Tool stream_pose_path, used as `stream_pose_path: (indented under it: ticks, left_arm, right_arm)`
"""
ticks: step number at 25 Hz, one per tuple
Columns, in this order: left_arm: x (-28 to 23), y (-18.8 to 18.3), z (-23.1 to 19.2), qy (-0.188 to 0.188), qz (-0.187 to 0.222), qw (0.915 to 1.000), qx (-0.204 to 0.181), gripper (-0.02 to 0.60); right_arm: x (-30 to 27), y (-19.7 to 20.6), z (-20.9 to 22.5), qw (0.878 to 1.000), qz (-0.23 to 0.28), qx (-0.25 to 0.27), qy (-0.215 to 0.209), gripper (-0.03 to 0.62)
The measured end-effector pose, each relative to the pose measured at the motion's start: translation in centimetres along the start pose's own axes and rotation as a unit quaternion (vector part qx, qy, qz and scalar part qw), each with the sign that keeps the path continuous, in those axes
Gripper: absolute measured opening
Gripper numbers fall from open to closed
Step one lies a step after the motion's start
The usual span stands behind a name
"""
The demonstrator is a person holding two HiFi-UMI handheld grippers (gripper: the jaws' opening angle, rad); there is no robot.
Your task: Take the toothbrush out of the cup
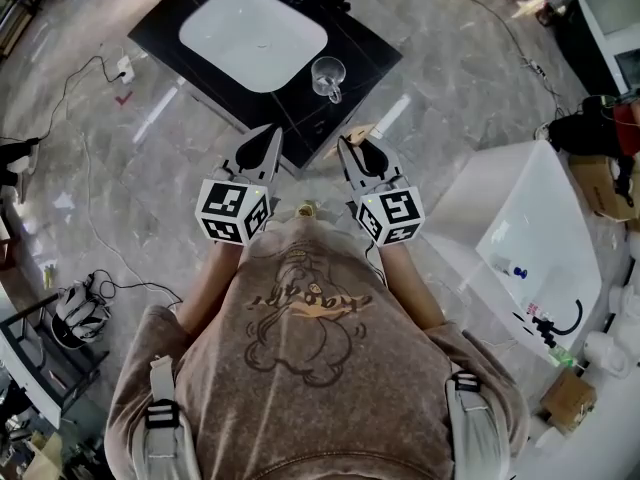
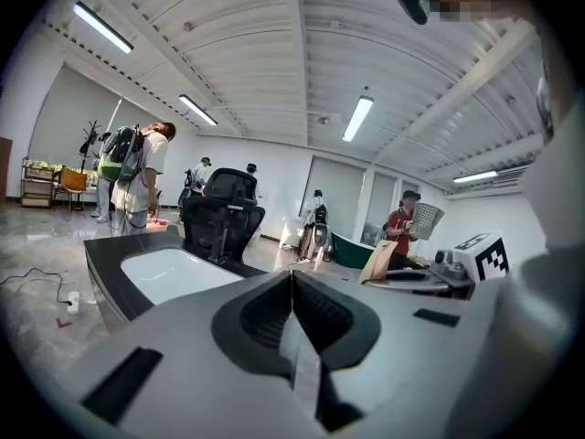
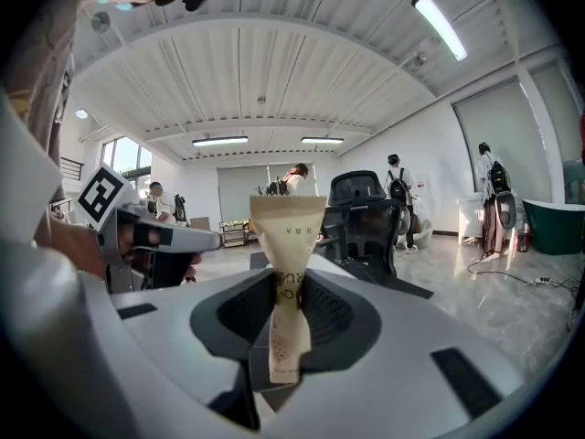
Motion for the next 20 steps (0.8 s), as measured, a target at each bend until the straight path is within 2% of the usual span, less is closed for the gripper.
stream_pose_path:
  ticks: [10, 20]
  left_arm:
    - [1.7, -0.2, 0.0, 0.011, -0.004, 0.9999, -0.005, 0.018]
    - [1.6, 0.0, -0.5, 0.019, -0.007, 0.9998, -0.002, 0.017]
  right_arm:
    - [0.7, -0.2, -2.1, 1.0, 0.003, -0.004, 0.011, 0.103]
    - [0.8, -0.4, -2.3, 1.0, 0.005, -0.004, 0.025, 0.103]
Point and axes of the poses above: the fingertips, and each gripper's own axes: x backward along the fingers, z to its right, y out of its underside, the point moved 7 cm from there along x, backward along the fingers, and after that the axes turned 2 degrees about x, right-handed, at the moved point
